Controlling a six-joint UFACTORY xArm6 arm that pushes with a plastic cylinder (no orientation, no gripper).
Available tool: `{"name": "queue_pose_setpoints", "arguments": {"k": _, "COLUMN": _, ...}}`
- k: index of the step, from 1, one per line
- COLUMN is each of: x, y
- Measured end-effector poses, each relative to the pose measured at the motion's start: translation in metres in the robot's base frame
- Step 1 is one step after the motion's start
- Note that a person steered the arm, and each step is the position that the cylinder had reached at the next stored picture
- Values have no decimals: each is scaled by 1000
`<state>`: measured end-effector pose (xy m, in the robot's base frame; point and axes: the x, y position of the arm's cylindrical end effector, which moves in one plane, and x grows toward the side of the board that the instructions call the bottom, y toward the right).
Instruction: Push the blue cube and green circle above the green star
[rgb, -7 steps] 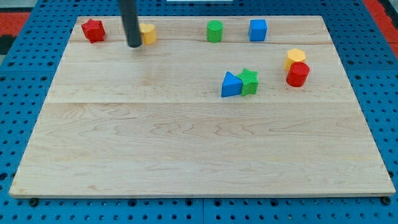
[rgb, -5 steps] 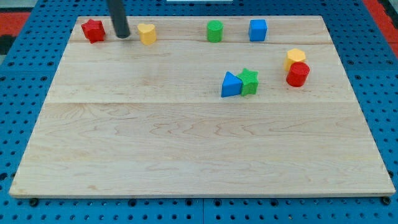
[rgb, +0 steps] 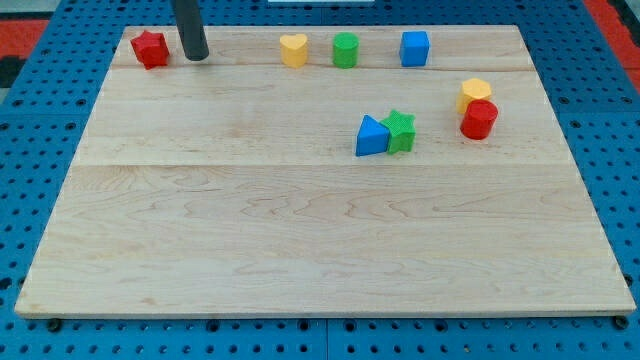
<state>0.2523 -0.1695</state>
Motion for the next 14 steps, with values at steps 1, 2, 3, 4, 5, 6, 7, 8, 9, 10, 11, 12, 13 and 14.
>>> {"name": "queue_pose_setpoints", "arguments": {"k": 1, "x": 4, "y": 26}}
{"name": "queue_pose_setpoints", "arguments": {"k": 2, "x": 31, "y": 107}}
{"name": "queue_pose_setpoints", "arguments": {"k": 3, "x": 34, "y": 183}}
{"name": "queue_pose_setpoints", "arguments": {"k": 4, "x": 37, "y": 224}}
{"name": "queue_pose_setpoints", "arguments": {"k": 5, "x": 37, "y": 255}}
{"name": "queue_pose_setpoints", "arguments": {"k": 6, "x": 37, "y": 305}}
{"name": "queue_pose_setpoints", "arguments": {"k": 7, "x": 6, "y": 377}}
{"name": "queue_pose_setpoints", "arguments": {"k": 8, "x": -46, "y": 351}}
{"name": "queue_pose_setpoints", "arguments": {"k": 9, "x": -56, "y": 303}}
{"name": "queue_pose_setpoints", "arguments": {"k": 10, "x": -9, "y": 313}}
{"name": "queue_pose_setpoints", "arguments": {"k": 11, "x": 36, "y": 258}}
{"name": "queue_pose_setpoints", "arguments": {"k": 12, "x": 56, "y": 261}}
{"name": "queue_pose_setpoints", "arguments": {"k": 13, "x": 8, "y": 252}}
{"name": "queue_pose_setpoints", "arguments": {"k": 14, "x": -49, "y": 236}}
